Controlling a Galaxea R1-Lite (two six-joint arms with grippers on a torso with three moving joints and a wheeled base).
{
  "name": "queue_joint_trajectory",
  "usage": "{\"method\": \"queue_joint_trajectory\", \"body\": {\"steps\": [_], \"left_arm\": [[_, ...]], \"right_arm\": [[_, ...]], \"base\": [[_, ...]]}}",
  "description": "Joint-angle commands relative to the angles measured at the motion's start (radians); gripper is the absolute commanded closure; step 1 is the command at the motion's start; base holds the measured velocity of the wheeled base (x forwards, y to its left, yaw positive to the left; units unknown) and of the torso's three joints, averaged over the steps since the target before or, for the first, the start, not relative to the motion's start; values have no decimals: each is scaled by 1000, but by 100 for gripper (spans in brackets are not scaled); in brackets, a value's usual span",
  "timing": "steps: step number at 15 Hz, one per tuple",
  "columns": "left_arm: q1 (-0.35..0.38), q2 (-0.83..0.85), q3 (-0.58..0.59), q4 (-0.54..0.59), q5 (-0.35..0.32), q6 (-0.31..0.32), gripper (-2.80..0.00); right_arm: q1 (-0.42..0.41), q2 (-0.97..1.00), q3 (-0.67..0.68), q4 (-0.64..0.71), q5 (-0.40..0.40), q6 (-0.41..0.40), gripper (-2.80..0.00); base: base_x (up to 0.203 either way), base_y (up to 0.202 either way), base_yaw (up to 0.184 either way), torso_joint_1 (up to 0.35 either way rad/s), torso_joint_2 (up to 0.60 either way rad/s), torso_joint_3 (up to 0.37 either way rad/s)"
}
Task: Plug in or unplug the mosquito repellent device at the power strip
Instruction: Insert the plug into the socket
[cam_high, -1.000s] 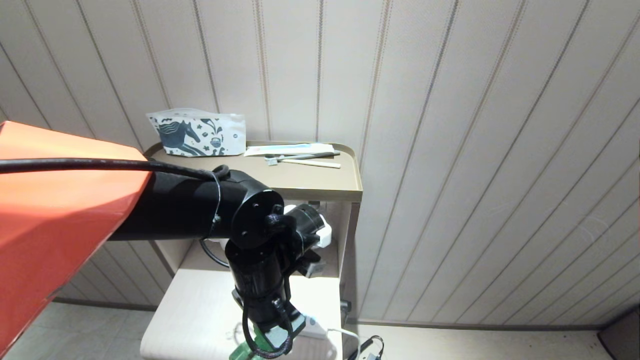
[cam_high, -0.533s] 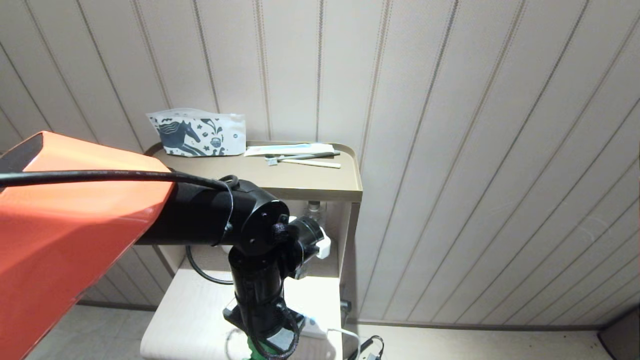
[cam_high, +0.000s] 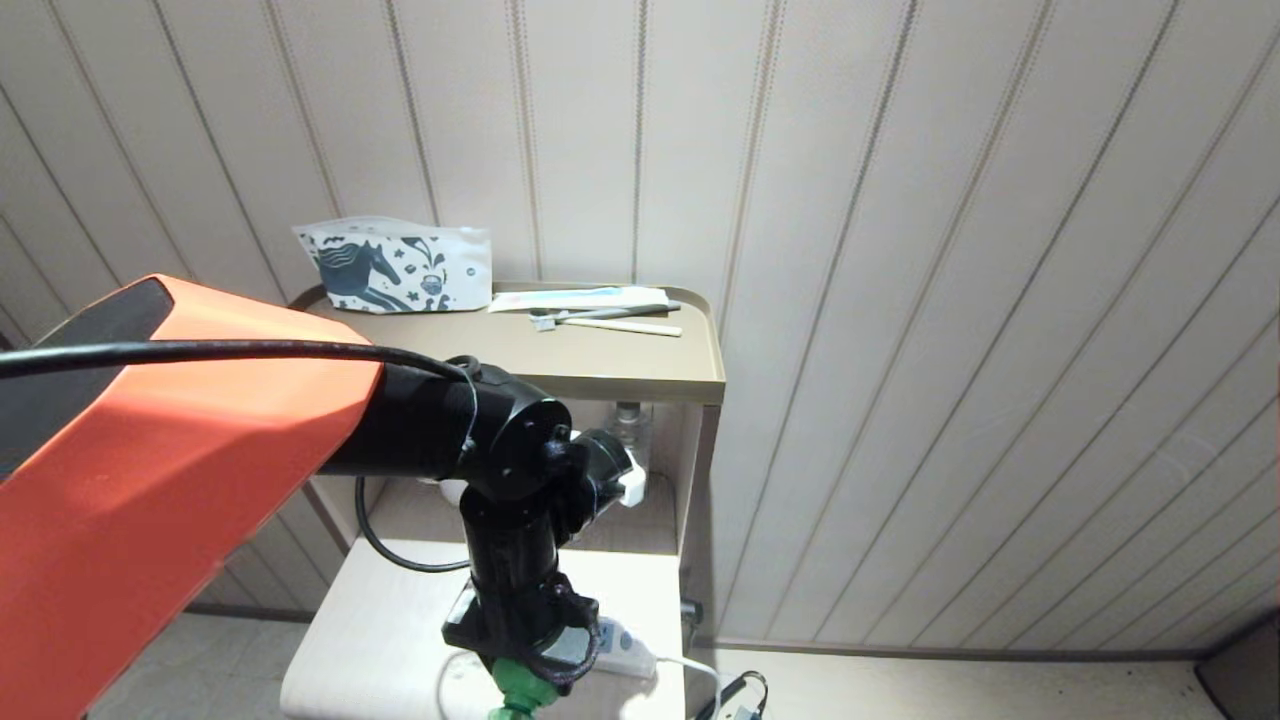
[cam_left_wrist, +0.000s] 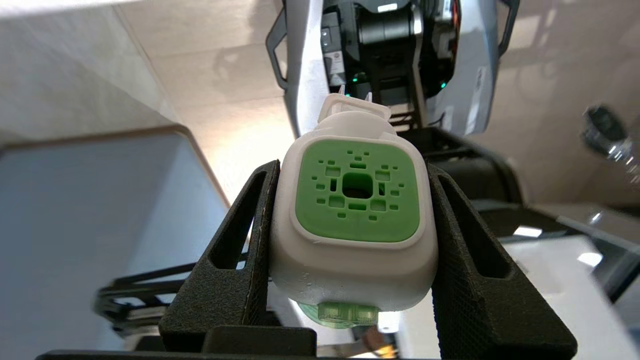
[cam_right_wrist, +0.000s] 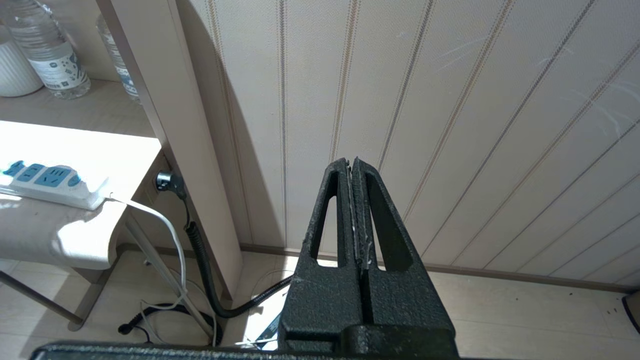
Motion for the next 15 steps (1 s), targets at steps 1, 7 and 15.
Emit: {"method": "queue_joint_trajectory", "body": {"steps": [1, 7, 15], "left_arm": [[5, 42, -30, 5, 1, -65, 0], [39, 122, -100, -5, 12, -201, 0], [63, 113, -91, -73, -2, 494, 0]], "right_arm": [[0, -1, 0, 0, 0, -1, 0], [1, -1, 0, 0, 0, 0, 0], [0, -1, 0, 0, 0, -1, 0]], "base": [[0, 0, 0, 0, 0, 0], [0, 0, 0, 0, 0, 0], [0, 0, 0, 0, 0, 0]]}}
